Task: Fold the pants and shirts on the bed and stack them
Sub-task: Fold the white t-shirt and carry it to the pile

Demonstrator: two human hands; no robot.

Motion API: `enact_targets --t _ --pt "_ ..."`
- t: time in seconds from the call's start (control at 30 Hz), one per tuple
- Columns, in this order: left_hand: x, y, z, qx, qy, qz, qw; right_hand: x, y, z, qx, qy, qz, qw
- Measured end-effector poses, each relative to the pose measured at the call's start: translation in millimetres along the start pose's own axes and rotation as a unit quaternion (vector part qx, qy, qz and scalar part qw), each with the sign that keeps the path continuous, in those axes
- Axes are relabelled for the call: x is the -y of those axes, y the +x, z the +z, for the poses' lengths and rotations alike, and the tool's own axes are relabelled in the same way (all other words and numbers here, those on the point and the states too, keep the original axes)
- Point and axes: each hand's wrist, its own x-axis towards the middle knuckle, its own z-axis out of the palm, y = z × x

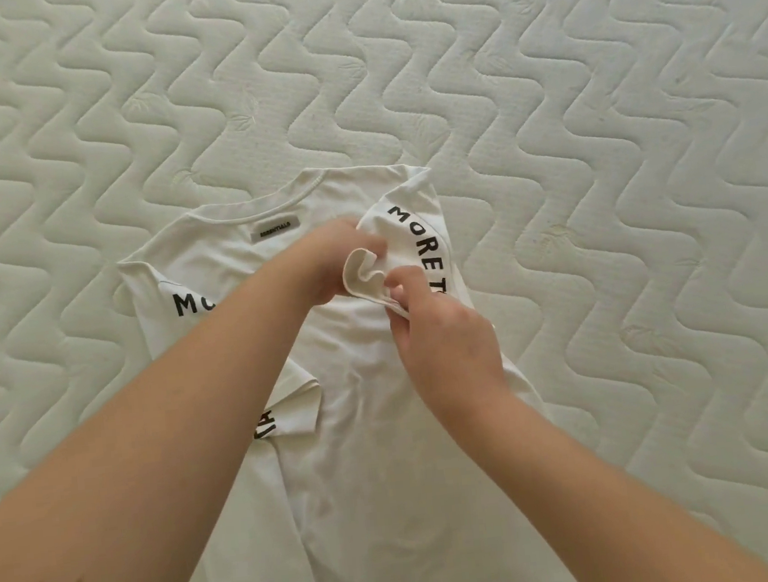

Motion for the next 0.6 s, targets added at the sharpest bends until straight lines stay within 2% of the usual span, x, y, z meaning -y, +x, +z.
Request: enact_targets --t 0.13,0.2,0.33,0.43,0.53,0.6 --pt "17 -18 -21 0.000 -0.048 0.022 0.999 19 -3 -6 -0.052 -0.033 -0.022 0.998" --pt "29 -25 -32 -0.009 -0.051 0.037 0.998 29 -5 -1 -0.045 -0.030 -0.031 0.998" --pt "59 -27 -48 -0.051 -0.034 -0.015 0.998 39 -8 21 0.096 -0.013 -0.035 0.995" --pt "80 -18 -53 -0.090 0.051 -0.057 0.993 35 -13 32 0.142 0.018 -0.018 0.989" --pt "83 3 -52 -0.201 0.134 0.007 0.970 17 -15 38 0.144 0.027 0.015 0.989" --pt "71 22 -44 -0.222 0.141 0.068 0.962 -1 -12 41 0.123 0.020 0.039 0.991"
